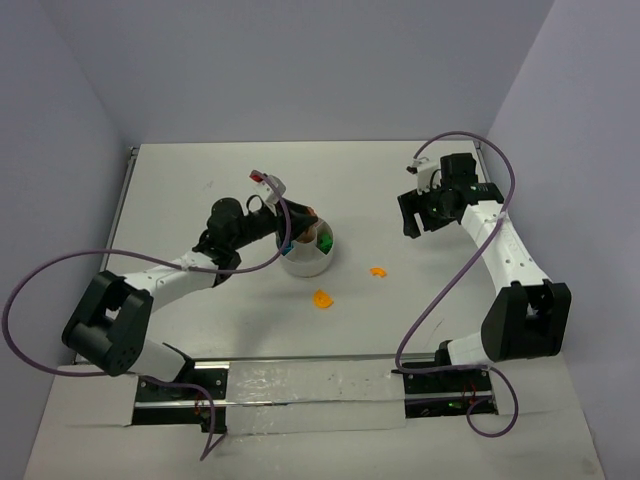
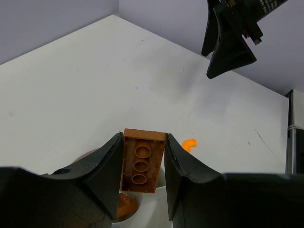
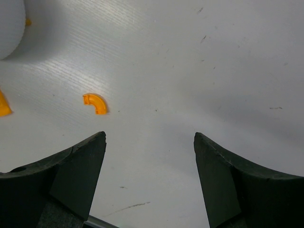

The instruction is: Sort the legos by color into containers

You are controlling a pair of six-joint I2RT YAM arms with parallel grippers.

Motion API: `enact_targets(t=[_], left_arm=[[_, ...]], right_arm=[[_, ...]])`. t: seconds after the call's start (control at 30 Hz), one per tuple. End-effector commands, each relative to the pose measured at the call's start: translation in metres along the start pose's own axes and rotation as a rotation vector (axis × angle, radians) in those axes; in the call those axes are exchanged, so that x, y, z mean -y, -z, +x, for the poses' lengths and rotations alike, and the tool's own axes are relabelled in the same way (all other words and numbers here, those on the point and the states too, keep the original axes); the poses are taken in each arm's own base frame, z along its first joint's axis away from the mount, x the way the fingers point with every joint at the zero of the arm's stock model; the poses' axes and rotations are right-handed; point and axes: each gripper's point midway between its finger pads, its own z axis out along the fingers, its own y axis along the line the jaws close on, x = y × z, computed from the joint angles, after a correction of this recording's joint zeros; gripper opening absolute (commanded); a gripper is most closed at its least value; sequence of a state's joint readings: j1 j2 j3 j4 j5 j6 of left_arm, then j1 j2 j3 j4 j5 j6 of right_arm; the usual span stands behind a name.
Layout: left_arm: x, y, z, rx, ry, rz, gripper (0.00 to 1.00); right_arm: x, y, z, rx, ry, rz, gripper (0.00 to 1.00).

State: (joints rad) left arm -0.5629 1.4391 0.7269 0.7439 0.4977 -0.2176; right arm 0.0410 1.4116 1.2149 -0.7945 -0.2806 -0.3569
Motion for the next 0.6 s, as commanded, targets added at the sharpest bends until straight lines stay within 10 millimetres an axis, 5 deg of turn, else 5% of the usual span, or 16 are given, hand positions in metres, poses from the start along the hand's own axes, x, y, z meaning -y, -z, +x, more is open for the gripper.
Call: enact_targets(t=[0.0,0.4,0.57], left_arm=[[0.001,-0.004,-0.008,0.047,-0.030,0.057,0.00],[-0.019,-0.011,0.014,0.000,0.004,0.049,0.01],[-0.021,-0.012,0.015,-0.006,-0.003,0.048,0.39]], right_arm=[[0.005,0.007,-0.013,0.028,0.001,0.016,0.81],[0.005,0.008,-0.013,0.025,0.007,0.014,0.81],[0.001,0.007,-0.011,0.019,0.021,-0.003,0.82]])
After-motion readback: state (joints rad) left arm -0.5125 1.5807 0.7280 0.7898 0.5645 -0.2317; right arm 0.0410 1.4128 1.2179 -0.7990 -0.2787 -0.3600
